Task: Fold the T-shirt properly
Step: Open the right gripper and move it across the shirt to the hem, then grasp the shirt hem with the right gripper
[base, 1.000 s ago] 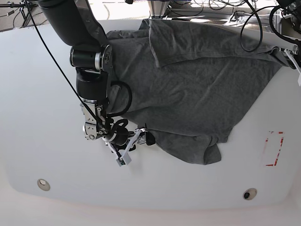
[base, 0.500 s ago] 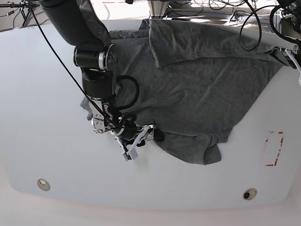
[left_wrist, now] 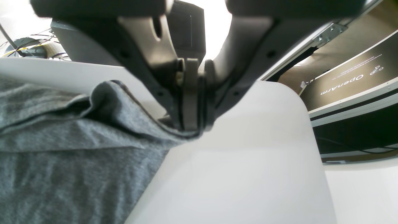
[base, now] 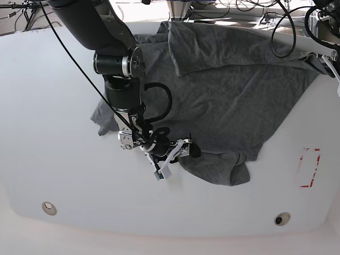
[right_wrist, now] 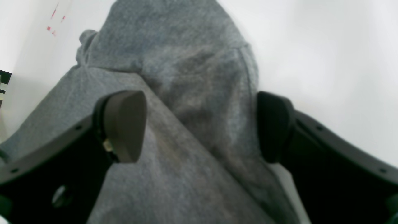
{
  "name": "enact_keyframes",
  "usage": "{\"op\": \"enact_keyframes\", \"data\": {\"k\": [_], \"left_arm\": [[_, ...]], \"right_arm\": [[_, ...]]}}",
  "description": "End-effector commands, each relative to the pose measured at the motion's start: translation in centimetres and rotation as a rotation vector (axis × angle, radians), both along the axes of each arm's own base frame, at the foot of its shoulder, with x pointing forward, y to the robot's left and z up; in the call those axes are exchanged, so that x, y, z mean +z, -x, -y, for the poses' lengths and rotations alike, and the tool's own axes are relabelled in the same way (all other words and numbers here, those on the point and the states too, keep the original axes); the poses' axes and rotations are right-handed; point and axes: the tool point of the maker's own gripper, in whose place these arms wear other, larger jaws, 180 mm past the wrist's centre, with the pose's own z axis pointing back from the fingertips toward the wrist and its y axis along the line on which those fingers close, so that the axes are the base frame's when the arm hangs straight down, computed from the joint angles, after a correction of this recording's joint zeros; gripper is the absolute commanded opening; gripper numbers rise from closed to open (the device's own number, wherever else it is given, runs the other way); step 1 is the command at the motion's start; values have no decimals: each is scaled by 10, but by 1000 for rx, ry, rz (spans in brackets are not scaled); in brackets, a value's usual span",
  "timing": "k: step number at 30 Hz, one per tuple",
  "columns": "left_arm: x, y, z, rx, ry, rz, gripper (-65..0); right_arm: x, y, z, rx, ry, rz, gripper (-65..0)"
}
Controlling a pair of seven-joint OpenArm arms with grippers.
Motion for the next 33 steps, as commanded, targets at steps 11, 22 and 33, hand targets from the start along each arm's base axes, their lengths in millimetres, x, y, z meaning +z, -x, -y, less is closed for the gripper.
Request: {"op": "enact_keyframes", "data": {"k": [11,22,33], "left_arm": [[13,-6,-6,-9,-30,27,-650],[13,-6,-6,-9,-28,27,-650],[13,-6,-6,-9,-28,27,-650]], "right_arm": [[20,-16,-8,-17,-18,44,-257],[18,-20,-2,-52,1,38,-650],[48,-28,23,-53,91,119,-650]]}}
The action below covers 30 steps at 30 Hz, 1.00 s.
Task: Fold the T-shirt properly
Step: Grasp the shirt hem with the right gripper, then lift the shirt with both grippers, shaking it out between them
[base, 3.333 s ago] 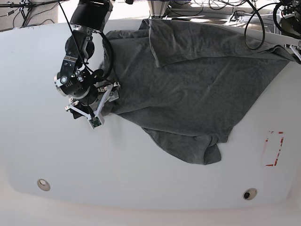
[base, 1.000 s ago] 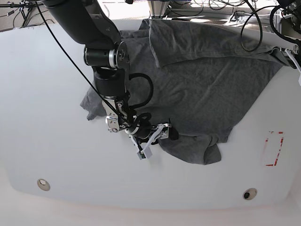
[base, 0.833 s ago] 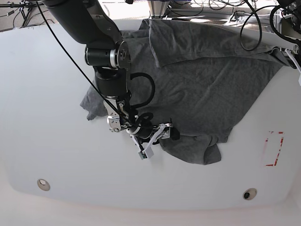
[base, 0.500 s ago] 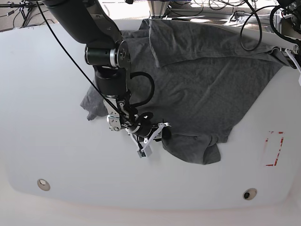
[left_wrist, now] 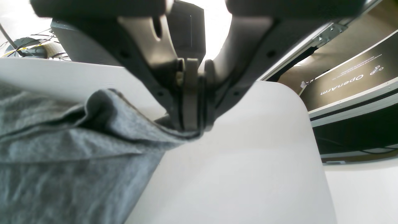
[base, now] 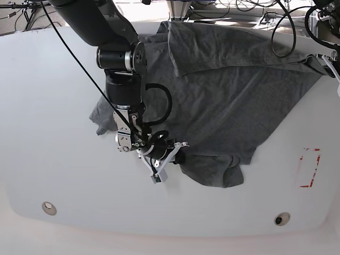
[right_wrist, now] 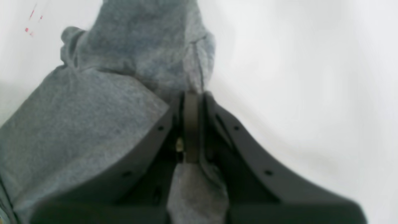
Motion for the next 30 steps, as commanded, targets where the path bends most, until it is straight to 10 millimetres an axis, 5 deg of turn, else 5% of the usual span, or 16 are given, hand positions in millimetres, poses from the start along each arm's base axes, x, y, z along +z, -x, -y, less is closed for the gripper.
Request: {"op": "enact_keyframes", "data": {"k": [1,13,23,30], "left_arm": [[13,-6,-6,-9,-29,27,-650],[15,-9,-8,-11,-34,33,-650],[24,-38,3,-52,-34,83,-650],[38,-63,2,-59,-95,110,-650]], "right_arm": [[35,-18,6,-5,9,85,-650],[55,8,50,-23,175,125,-650],[86,24,95,-75,306,194,-650],[117,27,98,-29,390,308,-650]]}}
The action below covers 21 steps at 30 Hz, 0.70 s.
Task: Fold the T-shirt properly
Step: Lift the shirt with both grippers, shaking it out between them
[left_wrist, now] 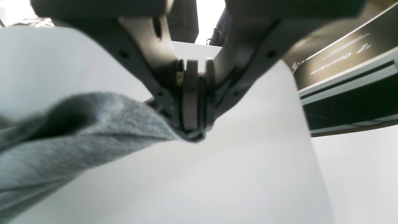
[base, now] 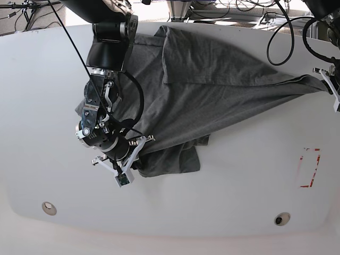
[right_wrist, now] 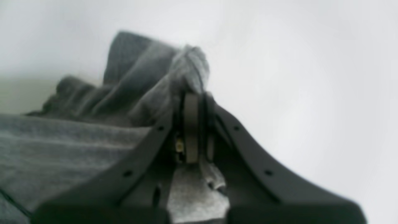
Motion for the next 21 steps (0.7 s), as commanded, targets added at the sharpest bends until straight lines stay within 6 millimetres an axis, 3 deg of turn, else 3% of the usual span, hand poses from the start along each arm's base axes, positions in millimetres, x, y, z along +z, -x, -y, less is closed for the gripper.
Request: {"op": "enact_keyframes", "data": {"k": [1,7,10,17,21], "left_arm": [[24,-16,-9,-1,-60,52,-650],[48,-42,-9,6,-64,142,-650],[69,-58,-13,27,-70,194,-650],[142,-90,-15,71,-115,345,-650],[174,-109,-7,55,-127,406,-650]], "right_arm": [[36,-8,-4,62,32,122,-650],[71,-13,-3,106,82,225,-650],[94,-22,8,96,117,284,-650],[155,-44,34,63,194,417,-650],[187,-54,44,47,221,480,-650]]}}
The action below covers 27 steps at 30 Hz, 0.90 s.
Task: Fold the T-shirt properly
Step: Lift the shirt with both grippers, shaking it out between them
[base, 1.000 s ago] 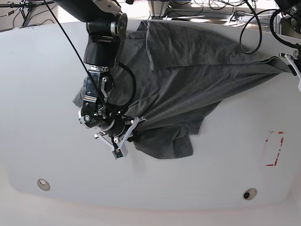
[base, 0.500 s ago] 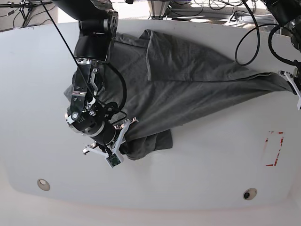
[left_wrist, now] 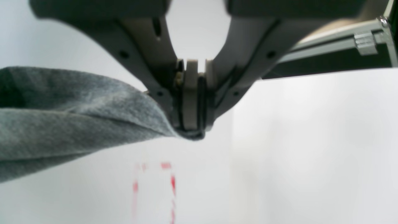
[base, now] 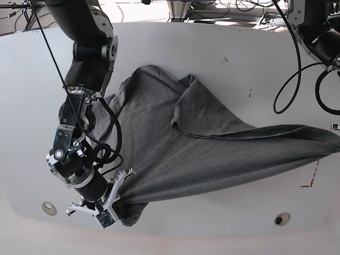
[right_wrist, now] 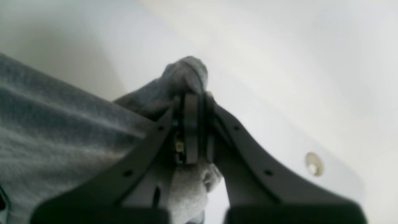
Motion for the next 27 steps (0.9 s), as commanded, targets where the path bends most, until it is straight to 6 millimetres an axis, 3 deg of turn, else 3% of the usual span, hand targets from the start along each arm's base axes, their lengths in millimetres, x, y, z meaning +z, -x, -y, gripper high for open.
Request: {"op": "enact_keyframes", "data": {"k": [1,10,18,23,27], "left_arm": [[38,-12,-1,3,-60,65,-650],[127,-41,22,-56,-119,289,-650],[216,-48,30,-69,-149,499,-650],[257,-48,41,-94,-183,584,-650],[277,-49,50,-117,-209,618,-650]], "right_arm": [[49,-12,12,-23,24,119,-650],[110,-21,38,-67,79,238,-650],[171,-22,56,-139,126,309,-648],[199,-20,60,-166,135,345,-648],[214,-13,65,-185,152,380,-648]]}}
